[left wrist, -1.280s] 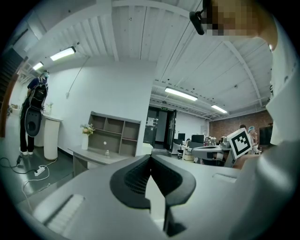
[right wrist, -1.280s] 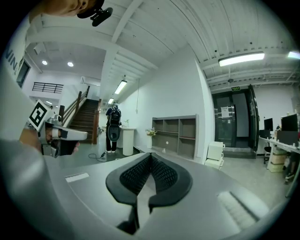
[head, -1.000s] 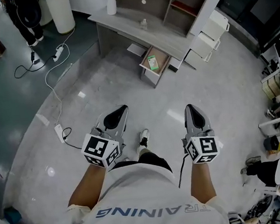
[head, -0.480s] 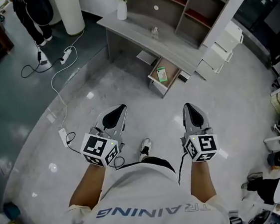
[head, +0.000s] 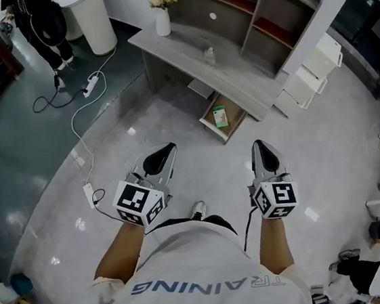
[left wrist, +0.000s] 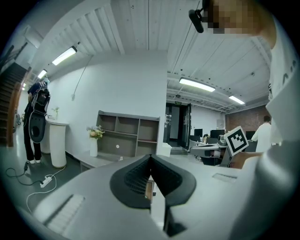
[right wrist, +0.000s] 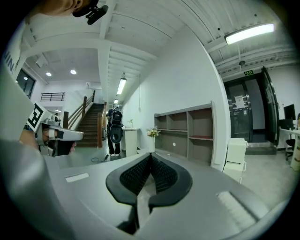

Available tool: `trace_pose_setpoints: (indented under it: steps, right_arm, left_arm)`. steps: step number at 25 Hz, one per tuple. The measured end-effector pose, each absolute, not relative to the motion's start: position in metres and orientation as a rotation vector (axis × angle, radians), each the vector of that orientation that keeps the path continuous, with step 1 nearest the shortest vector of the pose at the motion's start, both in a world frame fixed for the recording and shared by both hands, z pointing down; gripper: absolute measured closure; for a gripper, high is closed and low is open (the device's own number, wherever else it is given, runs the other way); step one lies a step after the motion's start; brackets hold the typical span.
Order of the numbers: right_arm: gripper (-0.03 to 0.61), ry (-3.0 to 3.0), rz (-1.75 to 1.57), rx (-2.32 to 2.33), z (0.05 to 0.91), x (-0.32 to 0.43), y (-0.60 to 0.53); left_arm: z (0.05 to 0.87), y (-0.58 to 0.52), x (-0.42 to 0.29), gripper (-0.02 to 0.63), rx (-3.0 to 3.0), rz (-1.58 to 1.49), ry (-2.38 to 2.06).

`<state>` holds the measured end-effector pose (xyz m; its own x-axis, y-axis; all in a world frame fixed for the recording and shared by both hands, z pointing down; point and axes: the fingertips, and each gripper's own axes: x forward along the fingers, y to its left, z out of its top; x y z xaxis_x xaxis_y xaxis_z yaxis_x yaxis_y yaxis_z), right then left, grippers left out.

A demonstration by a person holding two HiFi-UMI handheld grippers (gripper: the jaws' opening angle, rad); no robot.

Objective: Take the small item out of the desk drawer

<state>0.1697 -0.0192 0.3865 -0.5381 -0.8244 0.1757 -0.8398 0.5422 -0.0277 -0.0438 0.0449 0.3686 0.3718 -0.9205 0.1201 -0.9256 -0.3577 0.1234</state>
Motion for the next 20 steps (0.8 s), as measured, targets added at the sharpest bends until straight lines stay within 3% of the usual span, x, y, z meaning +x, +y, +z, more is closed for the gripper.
trace_pose_setpoints:
  steps: [20]
  right_arm:
    - [0.561, -2.489, 0.233, 1.621, 0.406, 0.187, -0.185]
  left_arm:
    - [0.383, -0.151, -0.033, 0.612, 2.573, 0.083, -1.428]
